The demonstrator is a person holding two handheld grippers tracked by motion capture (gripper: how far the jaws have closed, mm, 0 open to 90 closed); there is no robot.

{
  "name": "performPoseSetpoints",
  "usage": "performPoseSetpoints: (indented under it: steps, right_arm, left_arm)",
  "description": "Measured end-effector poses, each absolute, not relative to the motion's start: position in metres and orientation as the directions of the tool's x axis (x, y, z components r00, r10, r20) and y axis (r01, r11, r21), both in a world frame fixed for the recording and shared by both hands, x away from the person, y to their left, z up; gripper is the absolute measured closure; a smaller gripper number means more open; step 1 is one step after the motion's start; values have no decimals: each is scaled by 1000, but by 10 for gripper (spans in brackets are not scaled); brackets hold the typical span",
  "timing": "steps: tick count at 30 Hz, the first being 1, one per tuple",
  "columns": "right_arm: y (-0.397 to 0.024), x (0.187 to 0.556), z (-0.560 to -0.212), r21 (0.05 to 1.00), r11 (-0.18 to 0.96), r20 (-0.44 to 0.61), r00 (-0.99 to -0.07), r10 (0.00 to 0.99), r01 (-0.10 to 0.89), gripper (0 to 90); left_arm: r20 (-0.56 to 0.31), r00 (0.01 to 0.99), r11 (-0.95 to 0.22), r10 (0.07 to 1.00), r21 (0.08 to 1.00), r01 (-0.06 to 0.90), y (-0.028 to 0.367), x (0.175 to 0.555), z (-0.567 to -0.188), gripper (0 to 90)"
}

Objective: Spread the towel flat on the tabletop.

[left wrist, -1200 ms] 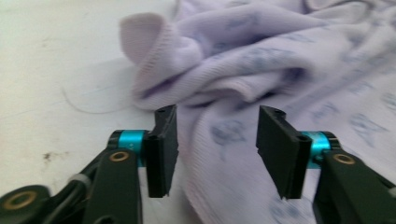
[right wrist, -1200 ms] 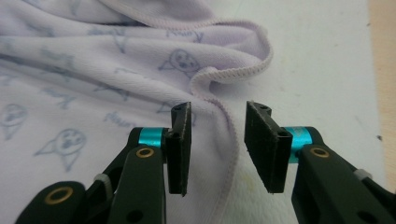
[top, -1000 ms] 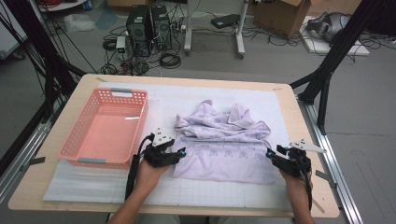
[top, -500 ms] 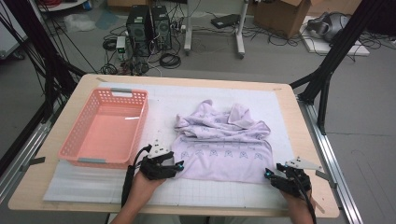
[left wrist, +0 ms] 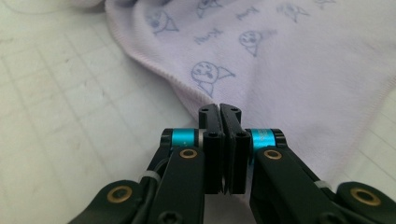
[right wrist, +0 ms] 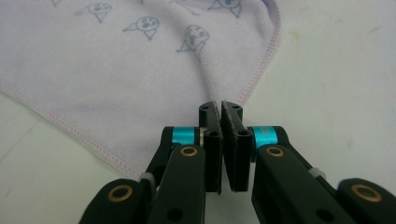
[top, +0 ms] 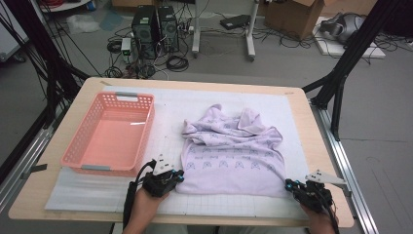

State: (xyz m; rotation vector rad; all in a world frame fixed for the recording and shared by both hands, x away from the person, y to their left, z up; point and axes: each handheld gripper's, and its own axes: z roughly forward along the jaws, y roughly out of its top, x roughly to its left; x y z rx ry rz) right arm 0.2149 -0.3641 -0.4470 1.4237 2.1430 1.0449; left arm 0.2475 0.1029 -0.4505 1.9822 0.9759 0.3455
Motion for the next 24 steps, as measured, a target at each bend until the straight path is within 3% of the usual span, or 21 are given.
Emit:
performPoseSetpoints:
  steps: [9,11,12,14,17,22,23,24]
  right_arm:
    - [-373,166,-441,730,257,122,-491,863,633,872]
    - [-375,165,-441,740,226,141,-474,869,634,839]
    - [-375,166,-441,746,216,148,-473,868,630,790]
    - [-374,169,-437,771,182,156,-458,875,611,654]
    - [-368,180,-436,783,187,122,-441,889,593,555]
    - [-356,207,-449,749,263,31,-428,903,609,544]
    - [-354,211,-448,749,269,31,-438,899,606,578]
    - [-352,216,-448,748,285,30,-459,888,599,698]
  left_arm:
    - [-175,682,-270,710,827,494,119,206,-450,859]
    - [-173,655,-247,736,832,497,116,209,-451,653]
    - [-194,644,-220,740,835,504,116,212,-450,592]
    - [-216,634,-175,742,851,495,116,217,-445,527]
    - [-203,622,-182,756,848,498,110,230,-444,449]
    - [-202,619,-249,759,789,562,92,253,-454,435]
    - [-146,630,-287,763,796,533,87,253,-452,459]
    - [-103,642,-325,760,795,512,82,252,-452,592]
